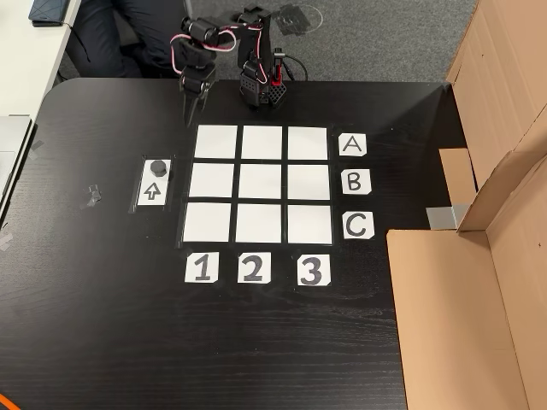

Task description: Pick up a new token and place it in the grid on square A2.

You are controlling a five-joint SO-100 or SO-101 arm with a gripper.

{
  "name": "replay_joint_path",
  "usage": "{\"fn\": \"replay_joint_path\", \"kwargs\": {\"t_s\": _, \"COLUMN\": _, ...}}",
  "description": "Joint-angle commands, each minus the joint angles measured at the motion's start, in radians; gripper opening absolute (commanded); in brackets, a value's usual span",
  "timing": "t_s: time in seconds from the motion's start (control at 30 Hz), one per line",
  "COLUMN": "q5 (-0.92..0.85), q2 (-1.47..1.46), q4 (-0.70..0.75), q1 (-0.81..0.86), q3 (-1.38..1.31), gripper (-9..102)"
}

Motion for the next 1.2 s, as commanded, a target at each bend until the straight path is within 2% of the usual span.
{"fn": "replay_joint_path", "kwargs": {"t_s": 0.0, "q5": -0.02, "q2": -0.057, "q4": -0.012, "q1": 0.014, "q3": -0.061, "gripper": 34}}
{"fn": "replay_joint_path", "kwargs": {"t_s": 0.8, "q5": -0.133, "q2": -0.586, "q4": -0.08, "q1": 0.12, "q3": -0.305, "gripper": 34}}
{"fn": "replay_joint_path", "kwargs": {"t_s": 1.17, "q5": -0.172, "q2": -0.703, "q4": -0.095, "q1": 0.158, "q3": -0.383, "gripper": 34}}
